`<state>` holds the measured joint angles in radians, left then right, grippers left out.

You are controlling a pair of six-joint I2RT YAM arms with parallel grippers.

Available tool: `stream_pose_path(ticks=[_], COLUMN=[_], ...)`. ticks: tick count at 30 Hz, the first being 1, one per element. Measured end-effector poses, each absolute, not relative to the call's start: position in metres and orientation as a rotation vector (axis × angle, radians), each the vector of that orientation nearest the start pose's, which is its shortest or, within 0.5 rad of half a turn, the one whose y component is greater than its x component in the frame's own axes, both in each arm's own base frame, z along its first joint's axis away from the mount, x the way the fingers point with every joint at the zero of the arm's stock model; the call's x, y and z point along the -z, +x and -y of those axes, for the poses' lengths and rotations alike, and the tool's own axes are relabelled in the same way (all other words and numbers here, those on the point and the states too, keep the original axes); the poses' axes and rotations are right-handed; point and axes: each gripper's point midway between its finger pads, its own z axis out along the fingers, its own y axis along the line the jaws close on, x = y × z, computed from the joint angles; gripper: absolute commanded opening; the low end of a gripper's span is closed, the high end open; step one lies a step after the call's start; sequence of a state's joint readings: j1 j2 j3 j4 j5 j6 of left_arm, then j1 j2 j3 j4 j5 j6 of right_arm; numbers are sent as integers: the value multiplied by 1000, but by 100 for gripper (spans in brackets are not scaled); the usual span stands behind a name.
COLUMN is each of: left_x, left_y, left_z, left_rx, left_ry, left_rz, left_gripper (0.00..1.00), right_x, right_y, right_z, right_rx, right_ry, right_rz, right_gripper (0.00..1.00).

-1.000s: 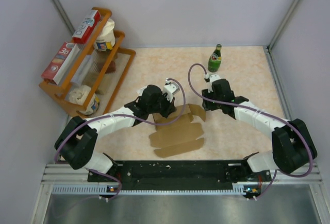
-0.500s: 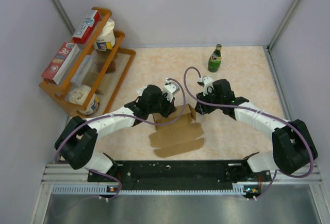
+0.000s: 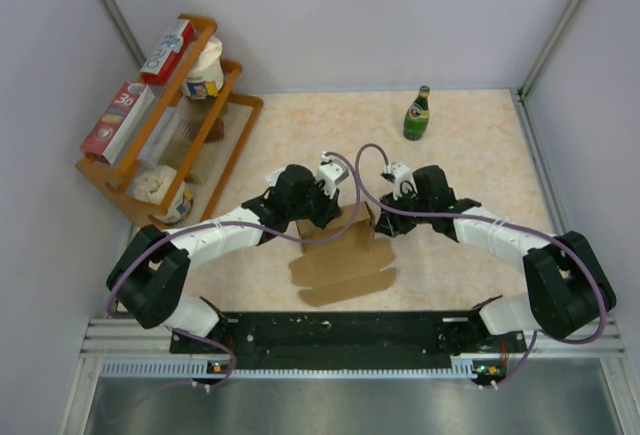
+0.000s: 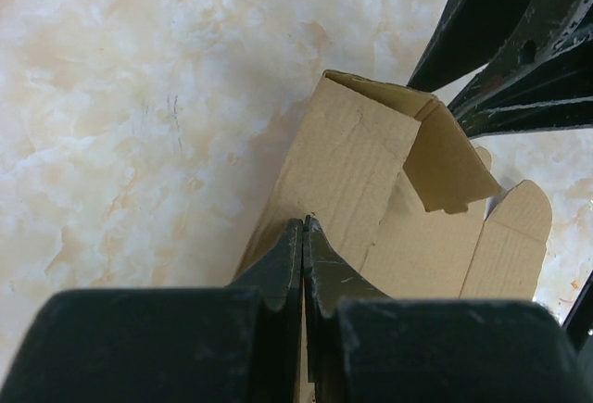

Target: Fold the paper box

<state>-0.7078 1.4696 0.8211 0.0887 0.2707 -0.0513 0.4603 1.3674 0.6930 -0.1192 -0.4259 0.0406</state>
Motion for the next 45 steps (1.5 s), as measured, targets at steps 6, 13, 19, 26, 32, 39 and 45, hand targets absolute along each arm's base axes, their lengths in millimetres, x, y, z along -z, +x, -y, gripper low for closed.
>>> stream_pose_path(ticks=[6, 13, 19, 26, 32, 39, 45], left_x=[-112, -112, -112, -112, -112, -113, -114], left_y=[279, 279, 279, 280, 280, 282, 282], left_z=[303, 302, 302, 302, 302, 301, 302], left_rx=[725, 724, 723, 719, 716, 709, 711], left_ry=[862, 862, 860, 858, 855, 849, 848], left_rz=[-2021, -2021, -2020, -2022, -2022, -2021, -2023], left_gripper=[0, 0, 0, 0, 12, 20, 22], right_x=[-64, -68, -75, -79, -78, -79, -72], right_y=[257, 263, 271, 272, 272, 276, 275], right_z=[-215, -221, -226, -235, -243, -251, -253], right_rx=[-781, -787, -787, -809, -823, -839, -847], right_ry=[-709, -714, -717, -752, -793, -809, -816], right_rz=[-2261, -2190, -2128, -2081, -2048, -2001, -1985], right_gripper=[41, 45, 45, 46, 46, 46, 46])
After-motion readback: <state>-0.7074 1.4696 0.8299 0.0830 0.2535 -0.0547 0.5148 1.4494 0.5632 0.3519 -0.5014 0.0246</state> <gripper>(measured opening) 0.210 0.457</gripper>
